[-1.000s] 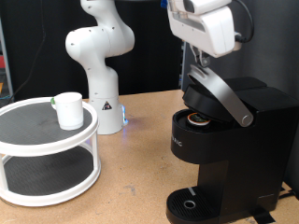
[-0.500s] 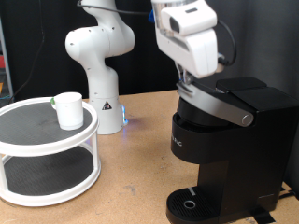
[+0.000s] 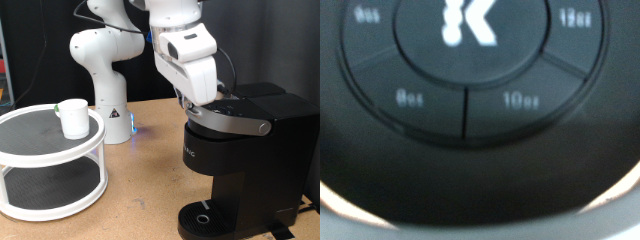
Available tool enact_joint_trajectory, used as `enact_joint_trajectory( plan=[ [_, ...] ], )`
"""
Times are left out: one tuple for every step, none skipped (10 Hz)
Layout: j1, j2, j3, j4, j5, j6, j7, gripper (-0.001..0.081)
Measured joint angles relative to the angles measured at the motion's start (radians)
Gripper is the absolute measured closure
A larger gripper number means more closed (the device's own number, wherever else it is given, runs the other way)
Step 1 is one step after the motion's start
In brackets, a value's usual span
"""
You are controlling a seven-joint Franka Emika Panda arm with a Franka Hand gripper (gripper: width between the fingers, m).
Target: Make a cup of coffee with the keurig machine
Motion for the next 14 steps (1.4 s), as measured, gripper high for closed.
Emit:
enact_joint_trajectory(
  plan=[
    [-0.001, 0.003, -0.003, -0.009, 0.000, 0.011, 0.000, 0.0805],
    [-0.002, 0.006, -0.004, -0.013, 0.000, 0.017, 0.000, 0.0805],
    [-0.003, 0.007, -0.005, -0.015, 0.000, 0.019, 0.000, 0.0805],
    [-0.003, 0.007, -0.006, -0.016, 0.000, 0.021, 0.000, 0.0805],
    [-0.004, 0.008, -0.006, -0.017, 0.000, 0.022, 0.000, 0.0805],
    [-0.004, 0.009, -0.006, -0.019, 0.000, 0.026, 0.000, 0.0805],
    [-0.004, 0.011, -0.006, -0.024, 0.000, 0.035, 0.003, 0.0805],
    [-0.004, 0.015, -0.006, -0.034, 0.000, 0.055, 0.011, 0.0805],
    [-0.004, 0.029, -0.003, -0.044, 0.000, 0.083, 0.024, 0.0805],
    [-0.004, 0.046, -0.002, -0.050, 0.000, 0.109, 0.037, 0.0805],
    [-0.004, 0.048, -0.002, -0.048, 0.001, 0.115, 0.043, 0.0804],
    [-0.004, 0.048, -0.002, -0.048, 0.001, 0.115, 0.043, 0.0804],
    [-0.004, 0.048, -0.002, -0.048, 0.002, 0.115, 0.043, 0.0804],
    [-0.004, 0.048, -0.003, -0.048, 0.004, 0.115, 0.043, 0.0804]
  ],
)
